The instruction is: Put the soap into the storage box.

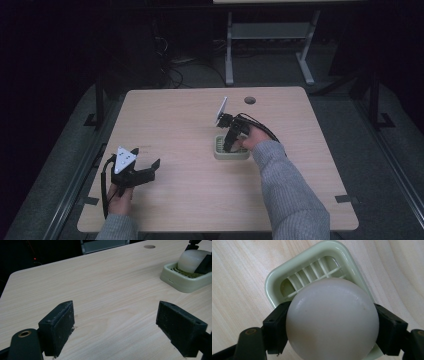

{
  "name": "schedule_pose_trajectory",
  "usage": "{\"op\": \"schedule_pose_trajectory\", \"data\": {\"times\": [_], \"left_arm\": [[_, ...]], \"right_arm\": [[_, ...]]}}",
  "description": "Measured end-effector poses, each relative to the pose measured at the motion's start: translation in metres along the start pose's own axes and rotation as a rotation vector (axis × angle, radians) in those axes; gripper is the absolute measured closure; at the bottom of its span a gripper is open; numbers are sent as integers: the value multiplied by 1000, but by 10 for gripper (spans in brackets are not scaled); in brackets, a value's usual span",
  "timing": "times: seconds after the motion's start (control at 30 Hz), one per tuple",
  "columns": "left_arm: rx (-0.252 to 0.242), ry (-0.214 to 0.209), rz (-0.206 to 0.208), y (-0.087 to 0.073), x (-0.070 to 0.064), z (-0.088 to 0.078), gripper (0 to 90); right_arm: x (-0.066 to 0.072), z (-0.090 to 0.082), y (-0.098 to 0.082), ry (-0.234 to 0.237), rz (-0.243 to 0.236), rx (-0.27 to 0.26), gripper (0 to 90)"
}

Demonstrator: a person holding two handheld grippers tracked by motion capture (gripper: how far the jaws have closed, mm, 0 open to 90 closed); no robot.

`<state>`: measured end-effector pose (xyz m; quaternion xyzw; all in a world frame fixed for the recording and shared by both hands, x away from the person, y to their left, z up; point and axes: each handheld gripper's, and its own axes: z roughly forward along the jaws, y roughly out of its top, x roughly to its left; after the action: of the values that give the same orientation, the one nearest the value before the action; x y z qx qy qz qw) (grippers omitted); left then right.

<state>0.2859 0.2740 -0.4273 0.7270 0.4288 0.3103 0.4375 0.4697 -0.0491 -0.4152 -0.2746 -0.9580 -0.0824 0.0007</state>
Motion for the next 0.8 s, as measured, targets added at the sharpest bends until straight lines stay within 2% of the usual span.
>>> {"op": "schedule_pose_trajectory", "data": {"times": [0.8], "left_arm": [[4, 1, -2, 0, 1, -1, 148]], "right_arm": [[1, 1, 0, -18, 0, 21, 227]]}}
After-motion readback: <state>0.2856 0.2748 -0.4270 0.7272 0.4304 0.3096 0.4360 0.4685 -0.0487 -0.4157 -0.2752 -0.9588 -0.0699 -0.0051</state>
